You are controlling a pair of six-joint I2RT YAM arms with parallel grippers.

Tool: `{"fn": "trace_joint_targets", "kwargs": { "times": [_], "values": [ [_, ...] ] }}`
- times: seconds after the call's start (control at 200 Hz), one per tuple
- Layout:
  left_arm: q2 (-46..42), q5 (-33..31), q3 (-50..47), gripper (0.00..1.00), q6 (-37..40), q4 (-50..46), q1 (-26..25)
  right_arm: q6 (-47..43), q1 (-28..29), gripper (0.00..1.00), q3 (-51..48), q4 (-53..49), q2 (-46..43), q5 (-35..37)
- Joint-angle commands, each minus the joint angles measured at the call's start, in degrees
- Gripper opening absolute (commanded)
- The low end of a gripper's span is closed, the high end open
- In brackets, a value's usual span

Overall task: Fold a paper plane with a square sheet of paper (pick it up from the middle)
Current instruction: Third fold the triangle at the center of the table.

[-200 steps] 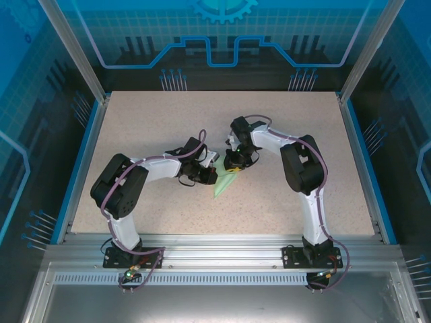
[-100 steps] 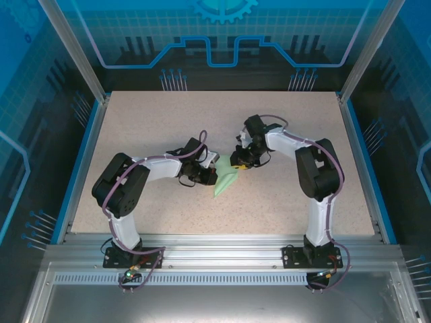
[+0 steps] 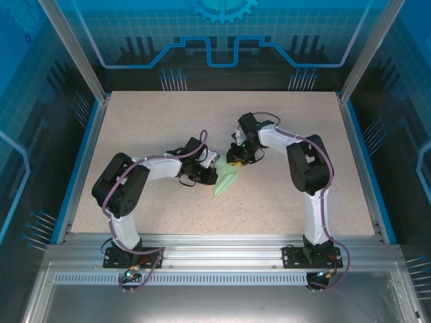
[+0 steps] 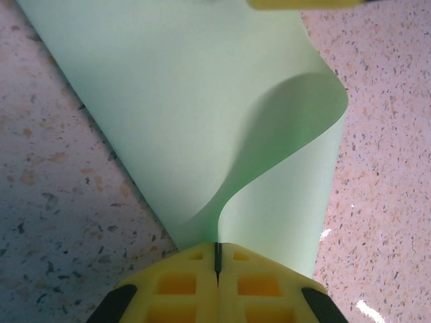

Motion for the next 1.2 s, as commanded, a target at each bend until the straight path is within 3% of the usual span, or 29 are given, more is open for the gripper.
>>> {"fn": "trace_joint_targets", "kwargs": {
  "times": [0.0, 0.82, 1.035, 1.195],
  "values": [
    [0.24, 1.57, 1.79, 0.05, 1.82, -1.61, 0.68, -1.96, 0.89, 0.23, 1.81, -4.32, 2.12, 3.14],
    [2.3, 0.94, 1.74, 0.06, 1.9, -2.06, 0.75, -2.94, 1.22, 0.23, 1.42, -4.93, 1.51, 2.7],
    [2.65, 0.73, 2.35, 0.06, 2.65, -2.83, 0.68, 1.01, -0.27, 0.25, -5.22, -0.41, -8.86, 4.07],
    [2.65, 0.83, 2.14, 0.06, 2.59, -2.57, 0.73, 6.35, 0.27, 0.21, -16.19, 8.62, -16.44, -0.54]
  ]
}}
